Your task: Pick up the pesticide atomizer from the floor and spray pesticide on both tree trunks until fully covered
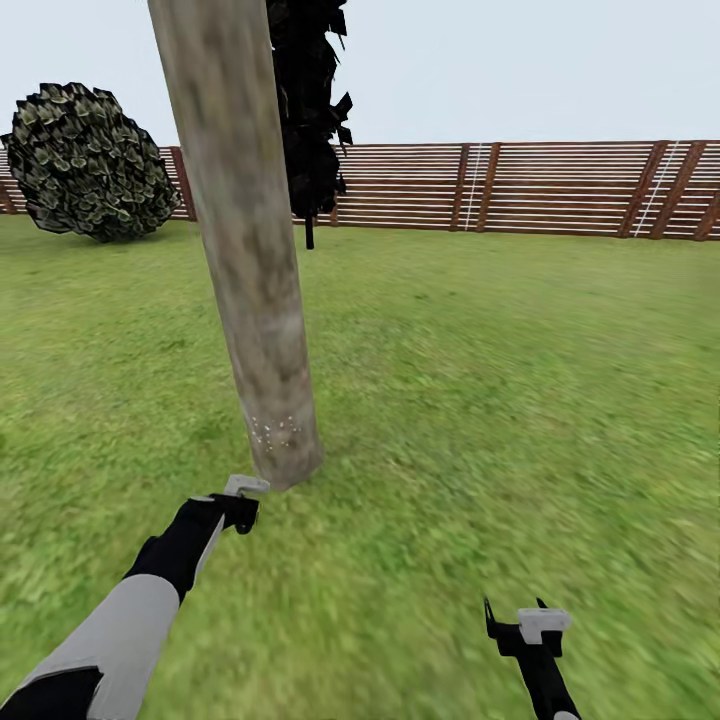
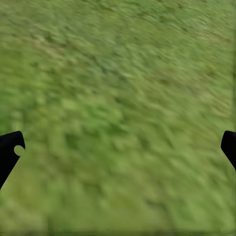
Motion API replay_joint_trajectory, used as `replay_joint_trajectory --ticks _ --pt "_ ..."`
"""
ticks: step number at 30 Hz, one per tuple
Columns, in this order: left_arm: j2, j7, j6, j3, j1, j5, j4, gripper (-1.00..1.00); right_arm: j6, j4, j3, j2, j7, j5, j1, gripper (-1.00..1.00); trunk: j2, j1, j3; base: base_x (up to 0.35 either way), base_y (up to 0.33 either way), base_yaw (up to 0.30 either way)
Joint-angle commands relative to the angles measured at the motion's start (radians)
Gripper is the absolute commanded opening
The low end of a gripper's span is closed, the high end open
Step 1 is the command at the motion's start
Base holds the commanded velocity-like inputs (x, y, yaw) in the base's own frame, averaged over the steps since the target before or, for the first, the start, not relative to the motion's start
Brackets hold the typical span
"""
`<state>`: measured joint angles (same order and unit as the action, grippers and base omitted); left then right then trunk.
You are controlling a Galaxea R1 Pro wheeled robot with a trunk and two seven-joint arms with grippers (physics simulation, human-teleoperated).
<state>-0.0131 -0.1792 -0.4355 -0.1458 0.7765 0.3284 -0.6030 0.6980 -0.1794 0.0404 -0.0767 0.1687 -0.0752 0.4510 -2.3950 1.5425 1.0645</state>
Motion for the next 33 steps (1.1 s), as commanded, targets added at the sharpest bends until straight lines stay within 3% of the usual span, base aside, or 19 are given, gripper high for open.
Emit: replay_joint_trajectory --ticks 1,4,7,9,13,17,20,21,22,23,26,28,31,33 --pt "-0.007 0.000 -0.001 -0.001 0.000 -0.002 -0.011 -1.00 0.000 0.003 0.000 0.000 0.000 0.000 0.000 1.00 0.000 0.000 0.000 -0.010 0.000 0.000" --pt "-0.047 -0.001 -0.012 -0.004 0.001 -0.004 -0.061 -1.00 0.000 0.014 0.000 0.000 0.000 0.000 0.000 1.00 0.000 0.000 0.000 -0.003 0.000 0.000" --pt "-0.052 -0.001 -0.073 -0.002 -0.001 -0.007 -0.108 -1.00 0.000 0.016 0.000 0.000 0.000 0.000 0.000 1.00 0.000 0.000 0.000 0.000 0.000 0.000" --pt "-0.038 -0.001 -0.086 0.001 -0.002 -0.008 -0.131 -1.00 0.000 0.017 0.000 0.000 0.000 0.000 0.000 1.00 0.000 0.000 0.000 0.000 0.000 0.000" --pt "0.037 -0.001 -0.119 0.004 0.000 -0.006 -0.178 -1.00 0.000 0.017 0.001 0.000 0.000 0.000 0.000 1.00 0.000 0.000 0.000 0.000 0.000 0.000" --pt "0.065 -0.003 -0.185 0.006 0.001 -0.006 -0.252 -1.00 0.000 0.017 0.000 0.000 0.000 0.000 0.000 1.00 0.000 0.000 0.000 0.000 0.000 0.000" --pt "0.044 -0.007 -0.203 0.002 0.004 -0.003 -0.278 -1.00 0.000 0.017 0.001 0.000 0.000 0.000 0.000 1.00 0.000 0.000 0.000 0.000 0.000 0.000" --pt "0.023 -0.008 -0.205 0.001 0.010 -0.003 -0.280 -1.00 0.000 0.017 0.000 0.000 0.000 0.000 0.000 1.00 0.000 0.000 0.000 0.000 0.000 0.000" --pt "-0.018 -0.010 -0.207 -0.002 0.018 -0.004 -0.282 -1.00 0.000 0.017 0.000 0.000 0.000 0.000 0.000 1.00 0.000 0.000 0.000 0.000 0.000 0.000" --pt "-0.038 -0.010 -0.207 -0.002 0.023 -0.004 -0.282 -1.00 0.000 0.017 0.000 0.000 0.000 0.000 0.000 1.00 0.000 0.000 0.000 0.000 0.000 0.000" --pt "-0.055 -0.011 -0.208 -0.002 0.033 -0.004 -0.282 -1.00 0.000 0.017 0.001 0.000 0.000 0.000 0.000 1.00 0.000 0.000 0.000 0.000 0.000 0.000" --pt "-0.046 -0.010 -0.216 0.004 0.034 -0.005 -0.287 -1.00 0.000 0.017 0.000 0.000 0.000 0.000 0.000 1.00 0.000 0.000 0.000 0.000 0.000 0.000" --pt "0.001 -0.010 -0.245 0.051 0.029 -0.006 -0.302 -1.00 0.000 0.017 0.001 0.000 0.000 0.000 0.000 1.00 0.000 0.000 0.000 0.000 0.000 0.000" --pt "0.046 -0.010 -0.252 0.092 0.031 -0.007 -0.306 -1.00 0.000 0.017 0.000 0.000 0.000 0.000 0.000 1.00 0.000 0.000 0.000 0.000 0.000 0.000"
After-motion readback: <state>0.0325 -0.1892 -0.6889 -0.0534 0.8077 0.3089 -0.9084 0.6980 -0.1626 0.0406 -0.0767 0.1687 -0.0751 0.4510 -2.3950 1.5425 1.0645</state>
